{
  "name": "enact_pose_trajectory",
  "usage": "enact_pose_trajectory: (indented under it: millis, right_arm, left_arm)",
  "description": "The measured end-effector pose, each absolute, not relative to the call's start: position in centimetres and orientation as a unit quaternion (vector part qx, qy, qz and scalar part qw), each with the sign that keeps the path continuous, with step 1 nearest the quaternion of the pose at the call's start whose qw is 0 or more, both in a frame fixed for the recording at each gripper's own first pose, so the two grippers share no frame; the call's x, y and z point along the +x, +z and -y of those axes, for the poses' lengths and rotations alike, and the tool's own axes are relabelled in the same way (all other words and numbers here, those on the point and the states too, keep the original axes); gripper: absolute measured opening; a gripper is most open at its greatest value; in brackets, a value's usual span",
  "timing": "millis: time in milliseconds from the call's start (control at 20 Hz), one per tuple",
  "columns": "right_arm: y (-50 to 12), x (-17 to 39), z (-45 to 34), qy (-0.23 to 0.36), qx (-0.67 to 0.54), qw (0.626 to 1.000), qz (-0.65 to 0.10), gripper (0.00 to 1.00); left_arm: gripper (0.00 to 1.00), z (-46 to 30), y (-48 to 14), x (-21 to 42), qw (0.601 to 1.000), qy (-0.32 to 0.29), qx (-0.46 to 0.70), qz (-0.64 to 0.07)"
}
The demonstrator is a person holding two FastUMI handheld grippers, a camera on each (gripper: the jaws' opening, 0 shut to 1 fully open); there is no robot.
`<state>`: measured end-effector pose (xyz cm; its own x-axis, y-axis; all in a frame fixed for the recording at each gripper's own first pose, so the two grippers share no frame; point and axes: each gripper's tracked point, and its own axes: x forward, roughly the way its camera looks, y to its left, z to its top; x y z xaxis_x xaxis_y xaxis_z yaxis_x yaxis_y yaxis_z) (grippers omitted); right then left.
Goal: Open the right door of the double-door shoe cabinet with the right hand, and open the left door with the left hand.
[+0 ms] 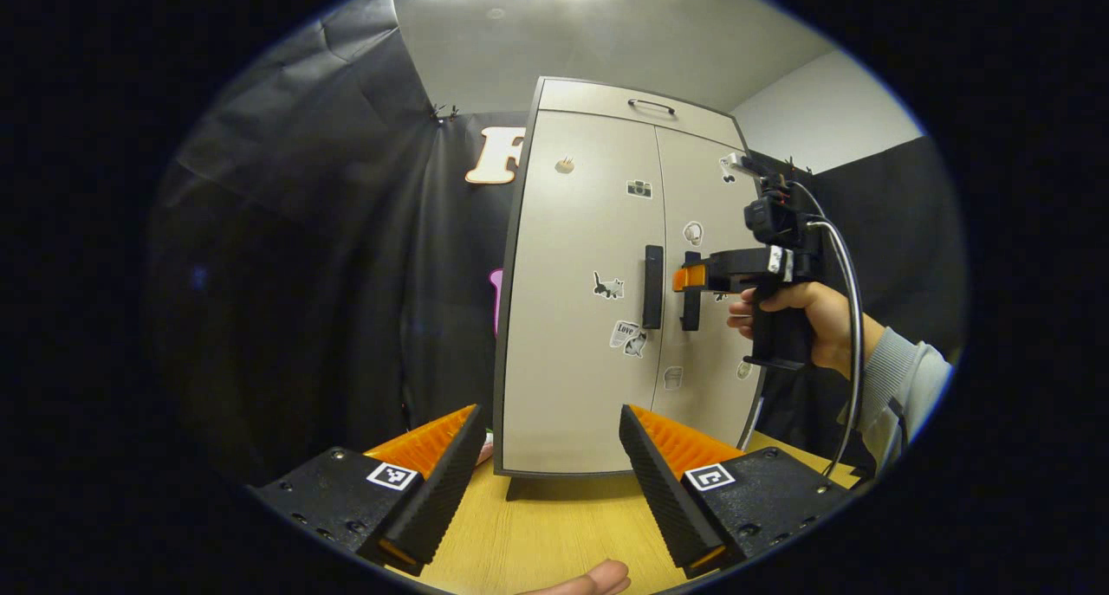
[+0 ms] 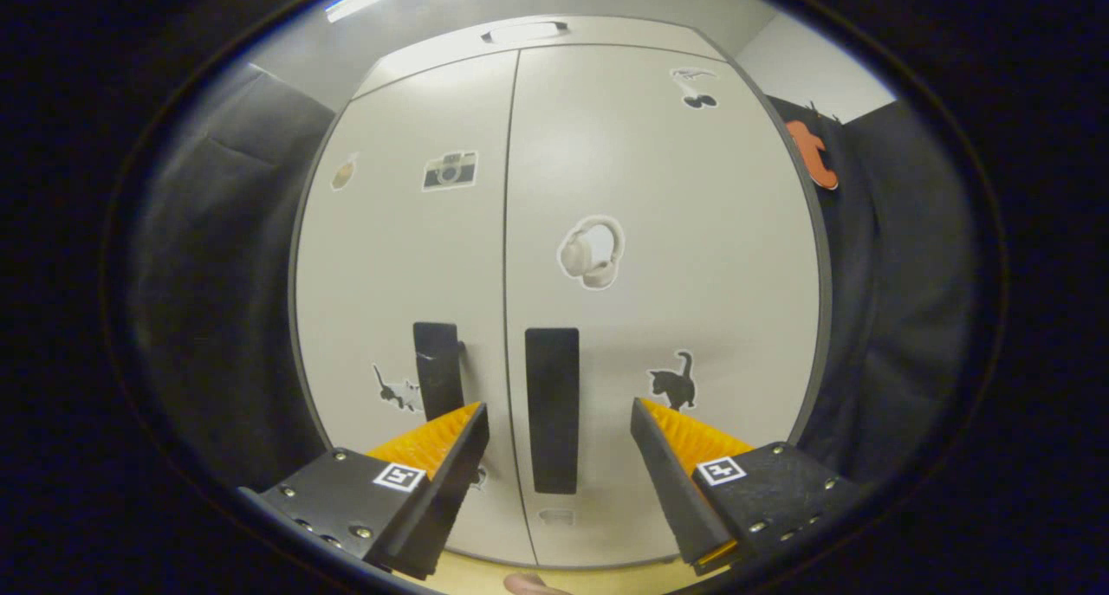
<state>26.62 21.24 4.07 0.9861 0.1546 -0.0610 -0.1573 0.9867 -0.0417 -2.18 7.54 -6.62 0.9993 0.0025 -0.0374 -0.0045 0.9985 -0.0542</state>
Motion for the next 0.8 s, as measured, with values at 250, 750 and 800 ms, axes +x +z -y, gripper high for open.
enact_pose_trajectory:
  millis: [250,750,800]
  right_arm:
    - [3.4,28.7,-21.9,0.065,-0.005,0.998,-0.027,0.45]
    - [2.9,28.4,-21.9,0.054,0.010,0.997,-0.058,0.14]
    - [3.0,28.2,-21.9,0.061,0.014,0.996,-0.059,0.14]
  left_arm:
    - [0.96,-9.0,-7.2,-2.1,0.999,0.007,-0.027,-0.020]
    - [0.96,-10.6,-7.4,-1.9,0.999,0.032,-0.023,-0.031]
    - [0.96,-10.6,-7.1,-1.9,0.999,0.036,-0.020,-0.029]
